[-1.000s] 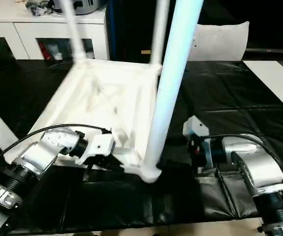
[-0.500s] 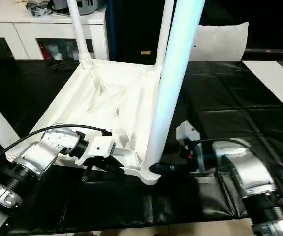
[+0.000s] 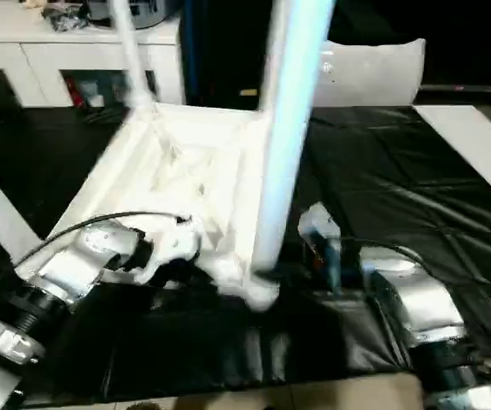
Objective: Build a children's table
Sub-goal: Rotate leg to tighten
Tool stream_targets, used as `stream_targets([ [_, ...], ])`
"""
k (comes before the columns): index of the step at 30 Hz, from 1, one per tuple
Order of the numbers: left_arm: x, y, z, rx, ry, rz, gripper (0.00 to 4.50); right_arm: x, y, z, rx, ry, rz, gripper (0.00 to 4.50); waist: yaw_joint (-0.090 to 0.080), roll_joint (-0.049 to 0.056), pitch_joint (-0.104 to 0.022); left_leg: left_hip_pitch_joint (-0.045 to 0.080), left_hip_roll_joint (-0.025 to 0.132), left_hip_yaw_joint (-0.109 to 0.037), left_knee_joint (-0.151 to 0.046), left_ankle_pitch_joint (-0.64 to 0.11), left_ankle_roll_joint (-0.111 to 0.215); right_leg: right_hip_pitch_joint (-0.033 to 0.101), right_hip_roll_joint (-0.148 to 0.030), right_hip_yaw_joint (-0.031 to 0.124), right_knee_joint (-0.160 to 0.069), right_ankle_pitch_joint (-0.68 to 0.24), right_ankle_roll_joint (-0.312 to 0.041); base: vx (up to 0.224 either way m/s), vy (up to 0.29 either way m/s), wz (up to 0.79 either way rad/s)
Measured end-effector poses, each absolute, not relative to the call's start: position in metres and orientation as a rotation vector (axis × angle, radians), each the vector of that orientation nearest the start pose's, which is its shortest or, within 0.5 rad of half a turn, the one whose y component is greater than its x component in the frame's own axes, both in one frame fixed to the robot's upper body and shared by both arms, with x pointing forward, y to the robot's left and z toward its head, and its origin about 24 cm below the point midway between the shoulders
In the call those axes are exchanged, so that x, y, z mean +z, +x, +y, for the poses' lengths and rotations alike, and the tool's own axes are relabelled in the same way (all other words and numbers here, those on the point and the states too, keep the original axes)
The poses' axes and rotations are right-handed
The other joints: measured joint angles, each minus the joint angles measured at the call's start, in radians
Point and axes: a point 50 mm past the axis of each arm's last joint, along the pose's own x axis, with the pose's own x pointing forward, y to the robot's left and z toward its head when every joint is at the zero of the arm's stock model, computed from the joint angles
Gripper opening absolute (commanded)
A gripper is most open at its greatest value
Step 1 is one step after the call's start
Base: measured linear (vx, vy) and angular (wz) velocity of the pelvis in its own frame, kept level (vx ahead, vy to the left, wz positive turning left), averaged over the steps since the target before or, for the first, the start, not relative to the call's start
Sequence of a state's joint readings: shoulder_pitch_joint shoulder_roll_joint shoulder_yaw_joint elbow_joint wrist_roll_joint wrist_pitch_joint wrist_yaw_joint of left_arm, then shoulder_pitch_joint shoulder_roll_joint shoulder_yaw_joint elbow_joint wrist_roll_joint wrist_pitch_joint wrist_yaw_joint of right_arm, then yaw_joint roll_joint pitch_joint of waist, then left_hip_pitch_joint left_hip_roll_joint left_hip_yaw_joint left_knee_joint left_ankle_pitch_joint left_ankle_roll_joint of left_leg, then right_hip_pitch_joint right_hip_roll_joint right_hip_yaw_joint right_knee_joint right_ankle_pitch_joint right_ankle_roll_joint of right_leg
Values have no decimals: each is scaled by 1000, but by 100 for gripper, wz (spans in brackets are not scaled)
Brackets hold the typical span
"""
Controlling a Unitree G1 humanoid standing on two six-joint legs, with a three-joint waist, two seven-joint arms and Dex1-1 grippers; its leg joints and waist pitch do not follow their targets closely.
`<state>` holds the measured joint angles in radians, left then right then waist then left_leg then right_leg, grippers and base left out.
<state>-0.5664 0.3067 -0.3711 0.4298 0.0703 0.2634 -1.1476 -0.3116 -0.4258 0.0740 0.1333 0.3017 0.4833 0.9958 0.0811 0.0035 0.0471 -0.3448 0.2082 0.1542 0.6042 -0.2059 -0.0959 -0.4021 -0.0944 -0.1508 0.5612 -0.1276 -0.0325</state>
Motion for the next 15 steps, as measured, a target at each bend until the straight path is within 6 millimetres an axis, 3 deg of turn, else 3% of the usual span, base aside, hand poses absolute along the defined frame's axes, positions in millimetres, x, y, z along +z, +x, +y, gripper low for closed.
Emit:
stream_targets([
  [4, 46, 311, 68, -1162, 314, 476, 0, 64, 304, -162, 706, 77, 369, 199, -66, 1, 0, -6, 2, -7, 5, 0, 0, 1, 0, -18, -16, 0, 1, 0, 0, 0],
  [7, 46, 313, 58, -1083, 293, 477, 0, 64, 312, -155, 588, 85, 367, 199, -88, 5, -2, -7, 3, -13, 3, 0, 0, 5, -1, -30, -28, 0, 1, 0, 0, 0],
  [9, 46, 313, 57, -1072, 290, 475, 0, 64, 313, -154, 573, 85, 361, 199, -92, 7, -3, -5, 2, -12, 2, 0, 0, 4, -1, -31, -30, 1, 1, 0, 0, 0],
  [10, 46, 313, 57, -1070, 290, 474, 0, 64, 313, -153, 571, 86, 354, 252, -93, 7, -3, -6, 2, -12, 2, 0, 1, 4, -1, -32, -32, 1, 1, 0, 0, 0],
  [15, 47, 313, 56, -1081, 316, 461, 0, 64, 311, -153, 575, 97, 341, 294, -96, 8, -3, -7, 1, -12, 0, -1, 2, 5, -1, -28, -36, 1, 1, 0, 0, 0],
])
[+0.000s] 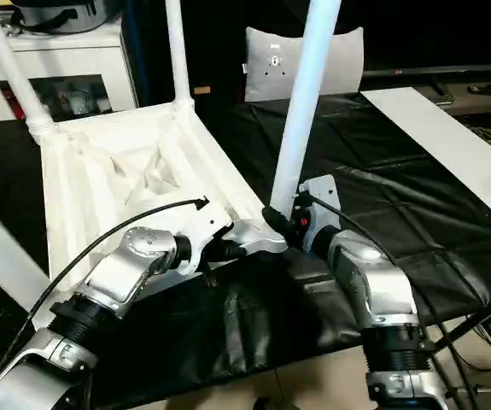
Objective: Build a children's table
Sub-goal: Rotate leg to tighten
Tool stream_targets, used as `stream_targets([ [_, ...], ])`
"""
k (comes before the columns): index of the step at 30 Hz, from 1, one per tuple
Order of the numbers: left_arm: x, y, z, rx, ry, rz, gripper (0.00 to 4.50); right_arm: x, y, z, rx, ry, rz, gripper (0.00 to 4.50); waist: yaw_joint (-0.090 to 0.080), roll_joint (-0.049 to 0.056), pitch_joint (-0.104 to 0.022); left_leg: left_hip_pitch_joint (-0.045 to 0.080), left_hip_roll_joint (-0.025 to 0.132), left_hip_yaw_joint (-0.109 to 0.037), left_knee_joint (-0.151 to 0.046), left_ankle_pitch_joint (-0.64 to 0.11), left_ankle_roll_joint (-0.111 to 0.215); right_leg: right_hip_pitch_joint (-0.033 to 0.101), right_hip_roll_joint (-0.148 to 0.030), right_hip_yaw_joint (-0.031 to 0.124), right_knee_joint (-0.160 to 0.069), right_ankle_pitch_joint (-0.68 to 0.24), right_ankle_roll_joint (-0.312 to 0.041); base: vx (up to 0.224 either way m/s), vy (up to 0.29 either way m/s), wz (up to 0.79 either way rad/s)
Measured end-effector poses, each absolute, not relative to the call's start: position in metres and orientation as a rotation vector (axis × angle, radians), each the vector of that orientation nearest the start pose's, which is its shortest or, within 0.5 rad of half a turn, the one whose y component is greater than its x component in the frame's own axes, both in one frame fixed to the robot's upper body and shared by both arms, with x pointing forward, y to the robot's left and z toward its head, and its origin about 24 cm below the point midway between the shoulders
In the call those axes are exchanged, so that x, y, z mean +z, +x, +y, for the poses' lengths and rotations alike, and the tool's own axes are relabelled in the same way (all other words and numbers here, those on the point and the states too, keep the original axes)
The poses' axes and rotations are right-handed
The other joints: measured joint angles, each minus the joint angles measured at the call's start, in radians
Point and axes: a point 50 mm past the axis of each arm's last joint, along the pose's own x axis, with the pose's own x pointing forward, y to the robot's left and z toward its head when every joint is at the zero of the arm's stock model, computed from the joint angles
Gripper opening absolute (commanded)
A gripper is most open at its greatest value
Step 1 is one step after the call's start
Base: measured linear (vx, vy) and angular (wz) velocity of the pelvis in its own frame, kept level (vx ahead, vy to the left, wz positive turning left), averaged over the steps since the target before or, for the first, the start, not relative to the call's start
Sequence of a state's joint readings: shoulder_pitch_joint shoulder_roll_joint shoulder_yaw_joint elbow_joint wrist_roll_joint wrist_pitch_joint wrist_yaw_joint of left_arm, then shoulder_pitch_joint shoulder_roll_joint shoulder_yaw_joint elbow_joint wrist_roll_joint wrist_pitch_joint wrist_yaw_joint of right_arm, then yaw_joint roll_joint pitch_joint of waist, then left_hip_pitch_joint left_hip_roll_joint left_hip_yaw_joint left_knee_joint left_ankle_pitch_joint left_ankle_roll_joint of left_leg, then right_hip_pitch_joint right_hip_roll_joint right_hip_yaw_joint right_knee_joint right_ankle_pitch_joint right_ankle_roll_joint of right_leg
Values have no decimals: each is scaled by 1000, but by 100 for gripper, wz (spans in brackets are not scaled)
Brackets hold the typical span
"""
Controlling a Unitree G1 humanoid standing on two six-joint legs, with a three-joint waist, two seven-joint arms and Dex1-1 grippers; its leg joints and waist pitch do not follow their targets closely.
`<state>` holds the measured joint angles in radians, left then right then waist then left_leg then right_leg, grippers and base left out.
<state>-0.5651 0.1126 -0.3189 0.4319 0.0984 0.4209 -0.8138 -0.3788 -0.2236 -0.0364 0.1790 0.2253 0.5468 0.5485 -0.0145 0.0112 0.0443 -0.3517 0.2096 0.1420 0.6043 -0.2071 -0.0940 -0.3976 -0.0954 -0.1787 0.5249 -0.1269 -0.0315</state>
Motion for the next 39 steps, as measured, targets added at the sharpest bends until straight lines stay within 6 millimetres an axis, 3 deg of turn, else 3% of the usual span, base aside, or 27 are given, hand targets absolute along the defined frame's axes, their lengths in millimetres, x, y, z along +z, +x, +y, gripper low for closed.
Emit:
stream_targets([
  [5, 48, 311, 62, -1145, 363, 438, 0, 68, 303, -168, 668, 60, 341, 343, 13, 0, 0, -4, 0, 1, -3, -1, 2, -2, -1, 5, 4, 4, 0, 0, 0, 0],
  [13, 53, 307, 93, -1332, 461, 420, 0, 84, 283, -192, 976, -54, 364, 404, 77, 0, 0, 1, 1, 2, -11, 1, 5, -7, 1, 10, 21, 7, -1, 0, 0, 0],
  [18, 55, 303, 102, -1439, 523, 417, 0, 86, 273, -198, 1123, -128, 397, 404, 107, -1, 0, 2, -2, 5, -11, 0, 5, -7, 1, 19, 20, 7, 0, 0, 0, 0],
  [21, 54, 301, 106, -1496, 546, 421, 0, 87, 267, -196, 1214, -140, 404, 404, 115, -1, 0, 3, -2, 9, -10, 0, 5, -7, 1, 24, 22, 7, 0, 0, 0, 0],
  [23, 56, 300, 107, -1537, 570, 421, 0, 87, 265, -196, 1253, -145, 412, 369, 121, -1, 0, 4, -2, 10, -9, -1, 4, -7, 1, 26, 23, 7, 0, 0, 0, 0],
  [26, 56, 297, 108, -1590, 591, 422, 0, 87, 264, -194, 1286, -154, 409, 362, 130, -1, 0, 4, -2, 11, -8, -2, 0, -7, 1, 27, 25, 7, 0, 0, 0, 0],
  [28, 56, 295, 108, -1625, 605, 420, 0, 85, 263, -191, 1319, -160, 411, 333, 132, -1, 0, 3, -2, 11, -6, -2, 0, -6, 1, 27, 26, 7, 0, 0, 0, 0],
  [39, 56, 294, 104, -1676, 635, 405, 0, 80, 264, -176, 1409, -143, 390, 257, 131, -1, 0, 3, -1, 11, -2, -2, 0, -6, 0, 29, 31, 6, 1, 0, 0, 0],
])
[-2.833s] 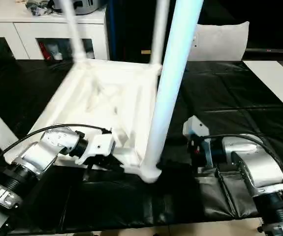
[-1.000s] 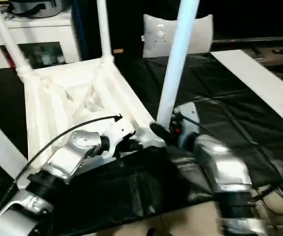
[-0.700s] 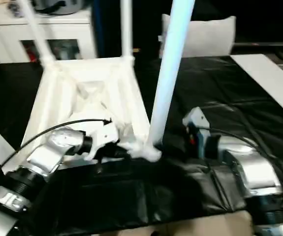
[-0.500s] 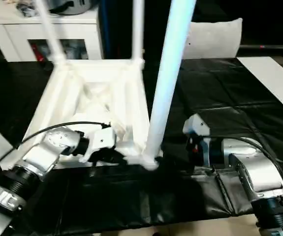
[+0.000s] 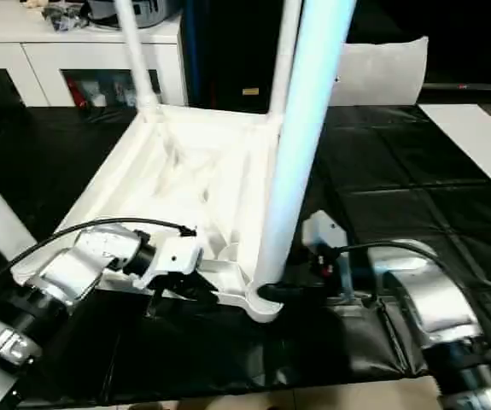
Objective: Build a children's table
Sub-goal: Rotate leg to tighten
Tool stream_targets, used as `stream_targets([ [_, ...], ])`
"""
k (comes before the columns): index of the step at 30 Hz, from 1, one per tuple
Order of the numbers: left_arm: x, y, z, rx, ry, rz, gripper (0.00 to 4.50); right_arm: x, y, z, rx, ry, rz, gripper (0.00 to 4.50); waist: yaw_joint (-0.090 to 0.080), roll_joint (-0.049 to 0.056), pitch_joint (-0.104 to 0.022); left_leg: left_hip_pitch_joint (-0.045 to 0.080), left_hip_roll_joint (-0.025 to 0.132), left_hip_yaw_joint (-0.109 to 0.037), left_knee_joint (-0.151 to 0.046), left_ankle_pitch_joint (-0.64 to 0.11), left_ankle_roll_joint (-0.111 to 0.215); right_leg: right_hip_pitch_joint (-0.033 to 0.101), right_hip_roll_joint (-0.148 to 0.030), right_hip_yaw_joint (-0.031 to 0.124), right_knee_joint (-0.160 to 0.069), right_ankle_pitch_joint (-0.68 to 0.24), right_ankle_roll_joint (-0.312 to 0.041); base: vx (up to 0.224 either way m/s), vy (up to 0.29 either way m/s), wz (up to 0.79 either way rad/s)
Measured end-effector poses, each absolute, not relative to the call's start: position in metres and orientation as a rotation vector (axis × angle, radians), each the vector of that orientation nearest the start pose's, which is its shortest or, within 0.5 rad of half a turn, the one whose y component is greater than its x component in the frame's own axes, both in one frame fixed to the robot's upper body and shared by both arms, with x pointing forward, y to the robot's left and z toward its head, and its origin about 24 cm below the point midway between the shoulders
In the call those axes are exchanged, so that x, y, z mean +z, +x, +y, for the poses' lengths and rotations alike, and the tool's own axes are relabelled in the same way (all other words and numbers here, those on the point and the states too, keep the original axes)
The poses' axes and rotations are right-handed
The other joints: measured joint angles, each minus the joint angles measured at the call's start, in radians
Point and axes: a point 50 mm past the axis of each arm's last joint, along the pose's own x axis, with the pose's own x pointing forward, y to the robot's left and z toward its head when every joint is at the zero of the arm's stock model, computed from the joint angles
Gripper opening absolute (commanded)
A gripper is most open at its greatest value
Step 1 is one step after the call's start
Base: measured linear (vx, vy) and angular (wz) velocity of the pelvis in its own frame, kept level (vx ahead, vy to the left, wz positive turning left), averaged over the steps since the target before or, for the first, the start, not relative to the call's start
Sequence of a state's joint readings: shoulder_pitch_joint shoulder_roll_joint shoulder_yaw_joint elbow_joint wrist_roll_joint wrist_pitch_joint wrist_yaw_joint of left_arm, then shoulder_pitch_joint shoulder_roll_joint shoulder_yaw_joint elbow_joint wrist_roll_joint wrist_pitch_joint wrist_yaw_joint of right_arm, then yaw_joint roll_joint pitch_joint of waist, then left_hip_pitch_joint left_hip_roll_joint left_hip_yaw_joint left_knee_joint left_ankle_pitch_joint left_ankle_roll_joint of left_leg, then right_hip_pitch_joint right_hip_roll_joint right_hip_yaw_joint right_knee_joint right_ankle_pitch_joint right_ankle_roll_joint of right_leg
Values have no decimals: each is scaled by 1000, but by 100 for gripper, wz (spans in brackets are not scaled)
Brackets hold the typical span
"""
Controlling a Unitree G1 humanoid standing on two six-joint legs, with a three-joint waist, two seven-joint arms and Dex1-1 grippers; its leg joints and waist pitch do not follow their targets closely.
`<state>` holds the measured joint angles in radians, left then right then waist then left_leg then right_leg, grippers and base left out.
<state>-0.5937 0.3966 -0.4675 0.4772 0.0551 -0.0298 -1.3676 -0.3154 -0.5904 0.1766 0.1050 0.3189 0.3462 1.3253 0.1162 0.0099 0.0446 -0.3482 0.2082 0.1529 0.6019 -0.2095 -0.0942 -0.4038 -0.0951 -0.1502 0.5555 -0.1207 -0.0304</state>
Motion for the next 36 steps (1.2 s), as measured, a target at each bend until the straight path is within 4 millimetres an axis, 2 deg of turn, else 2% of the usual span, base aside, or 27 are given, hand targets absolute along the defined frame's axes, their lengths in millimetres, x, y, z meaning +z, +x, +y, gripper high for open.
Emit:
stream_targets([
  [3, 56, 294, 104, -1676, 634, 406, 0, 76, 264, -176, 1415, -119, 414, 220, 0, 0, 0, 0, 0, 0, 0, 0, 0, 0, 0, 0, 0, 0, 0, 0, 0, 0],
  [6, 56, 294, 104, -1677, 632, 406, 0, 76, 264, -176, 1412, -110, 420, 206, 0, 0, 0, 0, 0, 0, 0, 0, 0, 0, 0, 0, 0, 0, 0, 0, 0, 0],
  [9, 56, 295, 105, -1662, 609, 421, 0, 75, 265, -175, 1392, -78, 431, 200, -2, 0, 0, 0, 0, 0, 0, 0, 0, 0, 0, 0, 1, 0, 0, 0, 0, 0],
  [13, 55, 300, 109, -1569, 561, 457, 0, 73, 270, -163, 1277, -24, 419, 199, -13, 0, 0, 3, 0, 0, 0, 1, -2, 0, 0, 0, 3, 0, 0, 0, 0, 0],
  [15, 54, 304, 110, -1468, 530, 478, 0, 70, 277, -158, 1149, -3, 405, 199, -28, 0, 0, 6, 0, 0, 1, 2, -3, 1, 1, -2, 3, 0, 0, 0, 0, 0],
  [17, 51, 308, 106, -1359, 477, 490, 0, 68, 286, -152, 991, 41, 396, 198, -60, 1, 0, 7, 0, -2, 5, 2, -3, 4, 0, -10, -5, 0, 0, 0, 0, 0],
  [18, 50, 309, 102, -1326, 456, 487, 0, 67, 290, -151, 931, 47, 395, 198, -72, 2, -1, 6, 2, -4, 6, 2, -3, 6, 0, -19, -12, 0, 0, 0, 0, 0],
  [19, 48, 309, 97, -1275, 418, 486, 0, 67, 294, -149, 853, 62, 396, 198, -93, 9, -1, 6, 8, -11, 6, 2, -3, 13, 0, -36, -29, 0, 1, 0, 0, 0],
  [20, 46, 308, 91, -1241, 387, 487, 0, 66, 297, -148, 795, 77, 395, 198, -108, 15, 1, 1, 19, -18, 6, 2, -3, 22, 1, -52, -42, 0, 1, 0, 0, 0],
  [21, 45, 309, 87, -1210, 365, 488, 0, 65, 299, -147, 744, 88, 395, 198, -119, 17, 2, 0, 25, -21, 6, 2, -3, 26, 1, -56, -44, -1, 1, 0, 0, 0],
  [22, 43, 309, 78, -1165, 332, 491, 0, 64, 303, -145, 662, 106, 385, 198, -129, 15, 2, 3, 25, -20, 8, 1, -3, 24, 1, -49, -32, -2, 2, 0, 0, 0],
  [23, 43, 310, 74, -1134, 316, 491, 0, 64, 305, -144, 617, 114, 380, 198, -134, 8, 4, 13, 17, -15, 8, 0, -5, 22, 1, -33, -20, -1, 1, 0, 0, 0],
  [24, 42, 310, 70, -1112, 301, 489, 0, 64, 307, -143, 583, 116, 375, 198, -138, 3, 7, 22, 8, -11, 10, -1, -7, 19, -1, -28, -13, -1, 1, 0, 0, 0],
  [25, 42, 311, 62, -1075, 285, 481, 0, 66, 311, -142, 527, 123, 361, 198, -139, 6, 8, 25, 2, -10, 9, -5, -5, 17, -5, -38, -13, -1, 1, 0, 0, 0],
  [26, 44, 312, 58, -1056, 283, 475, 0, 67, 314, -141, 499, 123, 349, 198, -140, 12, 8, 15, 3, -17, 10, -5, -4, 14, -14, -62, -19, -1, 1, 0, 0, 0],
  [27, 45, 313, 55, -1049, 280, 470, 0, 68, 315, -142, 485, 124, 340, 254, -142, 21, 7, 7, 8, -25, 9, -5, -4, 15, -19, -86, -30, -1, 1, 35, 36, -21],
  [28, 46, 313, 53, -1047, 282, 467, 0, 69, 315, -143, 478, 126, 333, 268, -144, 31, 7, -4, 20, -35, 7, -5, -5, 20, -15, -98, -44, -1, 2, 35, 36, -21],
  [29, 46, 313, 53, -1049, 285, 465, 0, 69, 315, -141, 477, 149, 326, 268, -148, 31, 7, -3, 21, -37, 6, -5, -5, 19, -14, -92, -41, -1, 2, 0, 0, 0],
  [30, 46, 313, 52, -1050, 286, 464, 0, 69, 315, -141, 474, 162, 324, 274, -152, 29, 8, 2, 17, -35, 6, -5, -5, 18, -12, -78, -32, -1, 1, 57, -1, 13],
  [31, 46, 312, 52, -1055, 296, 458, 0, 69, 314, -141, 474, 163, 325, 285, -154, 27, 9, 9, 6, -30, 6, -6, -6, 17, -15, -70, -25, 0, 1, 57, -1, 13],
  [32, 47, 312, 53, -1058, 305, 450, 0, 70, 314, -141, 477, 160, 322, 296, -152, 28, 9, 15, -1, -28, 4, -6, -7, 15, -18, -71, -24, 0, 1, 52, 15, 5],
  [34, 49, 312, 54, -1075, 334, 431, 0, 71, 310, -143, 497, 148, 312, 311, -150, 30, 9, 0, 1, -33, 2, -6, -7, 14, -18, -79, -31, 0, 1, 0, 0, 0],
  [36, 49, 312, 58, -1082, 352, 421, 0, 71, 306, -148, 516, 126, 302, 330, -144, 30, 9, -2, 1, -33, 1, -6, -7, 14, -19, -77, -32, 0, 1, 0, 0, 0],
])
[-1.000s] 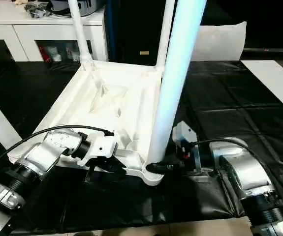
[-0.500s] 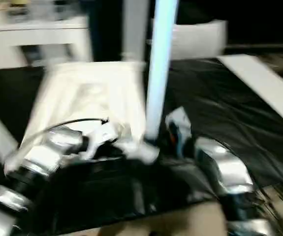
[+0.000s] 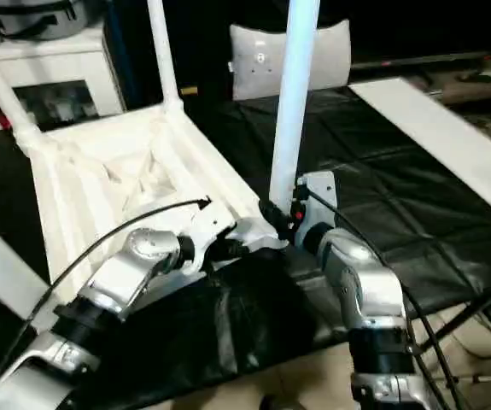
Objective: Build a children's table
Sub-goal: Rotate leg to tighten, then rotate table base
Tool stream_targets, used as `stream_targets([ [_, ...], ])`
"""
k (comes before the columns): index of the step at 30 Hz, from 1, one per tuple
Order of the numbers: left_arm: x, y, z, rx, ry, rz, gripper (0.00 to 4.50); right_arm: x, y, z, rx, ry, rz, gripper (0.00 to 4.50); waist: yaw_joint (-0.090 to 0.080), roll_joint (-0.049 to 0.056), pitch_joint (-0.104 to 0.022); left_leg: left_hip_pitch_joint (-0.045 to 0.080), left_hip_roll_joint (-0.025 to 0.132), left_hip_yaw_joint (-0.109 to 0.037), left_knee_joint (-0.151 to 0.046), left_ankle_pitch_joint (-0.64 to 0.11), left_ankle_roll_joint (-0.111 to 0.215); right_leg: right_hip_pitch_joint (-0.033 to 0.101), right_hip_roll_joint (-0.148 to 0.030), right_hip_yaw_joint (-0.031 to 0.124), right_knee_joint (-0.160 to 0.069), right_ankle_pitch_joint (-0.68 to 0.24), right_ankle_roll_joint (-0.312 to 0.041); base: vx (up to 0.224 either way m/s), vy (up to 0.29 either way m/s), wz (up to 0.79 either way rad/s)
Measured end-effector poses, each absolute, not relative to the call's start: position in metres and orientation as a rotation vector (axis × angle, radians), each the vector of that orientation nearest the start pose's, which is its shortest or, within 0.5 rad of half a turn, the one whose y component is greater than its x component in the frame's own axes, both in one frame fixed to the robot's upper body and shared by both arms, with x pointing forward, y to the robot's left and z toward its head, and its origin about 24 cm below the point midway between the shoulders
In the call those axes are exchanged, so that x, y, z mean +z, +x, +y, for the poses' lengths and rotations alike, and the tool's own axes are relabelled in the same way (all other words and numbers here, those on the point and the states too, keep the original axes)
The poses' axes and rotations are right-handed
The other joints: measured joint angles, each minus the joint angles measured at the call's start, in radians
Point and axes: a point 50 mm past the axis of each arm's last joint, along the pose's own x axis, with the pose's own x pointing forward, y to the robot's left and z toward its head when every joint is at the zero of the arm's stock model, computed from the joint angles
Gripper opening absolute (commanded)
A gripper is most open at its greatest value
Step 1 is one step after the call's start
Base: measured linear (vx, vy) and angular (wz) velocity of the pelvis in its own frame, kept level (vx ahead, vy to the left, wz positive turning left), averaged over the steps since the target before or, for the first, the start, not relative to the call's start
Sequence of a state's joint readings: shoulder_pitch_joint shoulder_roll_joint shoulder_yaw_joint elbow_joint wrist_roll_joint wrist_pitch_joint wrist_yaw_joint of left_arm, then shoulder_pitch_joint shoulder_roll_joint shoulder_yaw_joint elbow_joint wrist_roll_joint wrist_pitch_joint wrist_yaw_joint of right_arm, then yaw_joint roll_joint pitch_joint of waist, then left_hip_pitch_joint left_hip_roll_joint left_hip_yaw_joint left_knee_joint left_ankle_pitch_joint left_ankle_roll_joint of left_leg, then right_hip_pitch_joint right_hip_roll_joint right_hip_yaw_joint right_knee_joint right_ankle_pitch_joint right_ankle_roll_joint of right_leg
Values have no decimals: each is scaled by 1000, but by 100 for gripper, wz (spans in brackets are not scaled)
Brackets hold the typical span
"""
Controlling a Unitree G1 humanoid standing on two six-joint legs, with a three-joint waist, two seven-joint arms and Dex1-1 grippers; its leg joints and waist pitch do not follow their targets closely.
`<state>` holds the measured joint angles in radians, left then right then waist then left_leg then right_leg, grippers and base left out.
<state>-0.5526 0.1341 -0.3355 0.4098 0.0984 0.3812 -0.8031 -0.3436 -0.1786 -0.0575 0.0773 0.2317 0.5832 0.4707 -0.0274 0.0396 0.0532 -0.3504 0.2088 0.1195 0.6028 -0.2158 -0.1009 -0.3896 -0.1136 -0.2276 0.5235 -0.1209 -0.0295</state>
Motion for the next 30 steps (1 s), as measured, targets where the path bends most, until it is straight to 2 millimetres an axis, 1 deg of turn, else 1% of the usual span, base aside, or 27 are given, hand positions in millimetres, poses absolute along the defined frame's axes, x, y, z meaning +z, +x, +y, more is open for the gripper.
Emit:
stream_targets([
  [3, 50, 313, 64, -1093, 380, 402, 0, 71, 300, -151, 555, 95, 286, 355, 12, 0, 0, -1, -1, 0, -1, -2, 3, 0, -1, 7, 1, 1, -1, 0, 0, 0],
  [4, 50, 312, 67, -1106, 394, 387, 0, 71, 295, -154, 584, 72, 274, 372, 18, 0, 0, -1, -2, 0, -1, -3, 4, -1, 0, 9, 1, 1, -1, 0, 0, 0],
  [6, 51, 310, 73, -1118, 416, 362, 0, 71, 284, -161, 642, 52, 267, 389, 32, 1, -1, 0, -3, 2, -1, -5, 8, -3, 1, 17, 6, 2, -1, 0, 0, 0],
  [7, 51, 310, 78, -1112, 413, 354, 0, 71, 278, -163, 668, 57, 268, 398, 31, 1, -1, -1, -5, 4, -1, -6, 9, -9, 1, 24, 12, 2, -1, 0, 0, 0],
  [8, 52, 309, 79, -1112, 405, 346, 0, 71, 274, -164, 684, 59, 265, 407, 32, 2, -1, -2, -5, 5, -1, -7, 9, -14, 0, 27, 17, 2, -1, 0, 0, 0],
  [9, 53, 309, 83, -1114, 404, 340, 0, 72, 270, -165, 702, 63, 267, 407, 32, 4, -2, -4, -5, 6, -1, -7, 9, -17, 1, 27, 19, 1, -3, 0, 0, 0],
  [10, 53, 306, 88, -1120, 404, 335, 43, 72, 264, -166, 730, 71, 268, 429, 33, 6, -4, -5, -4, 7, -2, -7, 9, -19, 2, 27, 22, -2, -5, 0, 0, 0],
  [11, 53, 303, 92, -1133, 404, 332, 43, 72, 259, -168, 749, 68, 266, 429, 34, 8, -4, -5, -3, 7, -3, -7, 9, -21, 2, 27, 25, -3, -7, 0, 0, 0],
  [12, 53, 299, 96, -1147, 391, 320, 53, 73, 254, -170, 761, 54, 263, 438, 36, 9, -5, -5, -3, 8, -3, -7, 9, -23, 3, 27, 27, -6, -8, 0, 0, 0],
  [13, 55, 295, 102, -1161, 356, 285, 53, 72, 249, -173, 763, 34, 275, 445, 43, 7, -4, -6, -2, 8, -2, -7, 9, -25, 3, 27, 32, -9, -9, 0, 0, 0],
  [15, 64, 290, 103, -1181, 314, 216, 56, 69, 241, -178, 759, 1, 320, 448, 62, 8, -4, -4, -2, 8, -2, -7, 9, -24, 3, 27, 32, -9, -9, 0, 0, 0],
  [16, 70, 289, 105, -1175, 297, 183, 77, 67, 240, -178, 750, 1, 334, 450, 66, 8, -4, -1, -2, 8, -1, -6, 8, -22, 3, 27, 33, -9, -10, 0, 0, 0],
  [17, 75, 288, 106, -1152, 273, 149, 88, 66, 239, -175, 742, 7, 337, 450, 67, 8, -4, 1, -1, 9, -1, -6, 7, -19, 3, 27, 33, -9, -10, 0, 0, 0],
  [19, 83, 285, 107, -1070, 210, 83, 96, 66, 236, -169, 724, 28, 329, 450, 67, 8, -5, 4, -1, 9, 0, -9, 0, -15, 3, 25, 30, -9, -9, 0, 0, 0],
  [21, 82, 282, 107, -991, 168, 73, 120, 65, 234, -163, 702, 47, 322, 450, 63, 8, -4, 6, -1, 9, 1, -9, 0, -9, 4, 20, 22, -8, -8, 0, 0, 0],
  [23, 77, 278, 108, -904, 120, 89, 120, 67, 234, -159, 672, 50, 312, 450, 54, 8, -4, 4, 1, 6, 1, -9, 0, -2, 5, 14, 7, -6, -5, 0, 0, 0],
  [24, 74, 276, 108, -858, 96, 96, 120, 67, 233, -159, 660, 52, 307, 450, 48, 8, -4, 5, 5, 3, 1, -9, 1, 3, 6, 10, -1, -5, -3, 0, 0, 0],
  [25, 72, 273, 106, -800, 65, 97, 120, 68, 233, -156, 671, 52, 288, 450, 37, 7, -3, 6, 8, 1, 1, -9, 1, 10, 6, 7, -6, -5, -3, 0, 0, 0],
  [26, 70, 272, 108, -755, 48, 97, 120, 70, 232, -153, 679, 53, 262, 450, 32, 6, -2, 9, 11, 1, 1, -9, 1, 14, 6, 7, -8, -5, -3, 0, 0, 0],
  [27, 71, 272, 109, -717, 42, 94, 120, 72, 232, -150, 693, 50, 238, 450, 29, 4, -1, 11, 12, 0, 1, -9, 1, 17, 7, 9, -7, -6, -1, 0, 0, 0],
  [28, 72, 272, 111, -677, 41, 86, 120, 74, 231, -147, 708, 50, 222, 450, 30, -2, 2, 19, 11, 3, 1, -10, 0, 20, 9, 21, 4, -12, 6, 0, 0, 0],
  [29, 73, 272, 112, -655, 44, 81, 120, 74, 231, -146, 714, 50, 220, 450, 28, -7, 4, 24, 10, 4, 2, -10, 0, 22, 10, 27, 10, -12, 6, 0, 0, 0],
  [30, 75, 272, 114, -636, 44, 74, 120, 74, 231, -145, 715, 50, 221, 450, 27, -11, 6, 31, 7, 4, 2, -11, -1, 24, 10, 26, 9, -12, 6, 0, 0, 0],
])
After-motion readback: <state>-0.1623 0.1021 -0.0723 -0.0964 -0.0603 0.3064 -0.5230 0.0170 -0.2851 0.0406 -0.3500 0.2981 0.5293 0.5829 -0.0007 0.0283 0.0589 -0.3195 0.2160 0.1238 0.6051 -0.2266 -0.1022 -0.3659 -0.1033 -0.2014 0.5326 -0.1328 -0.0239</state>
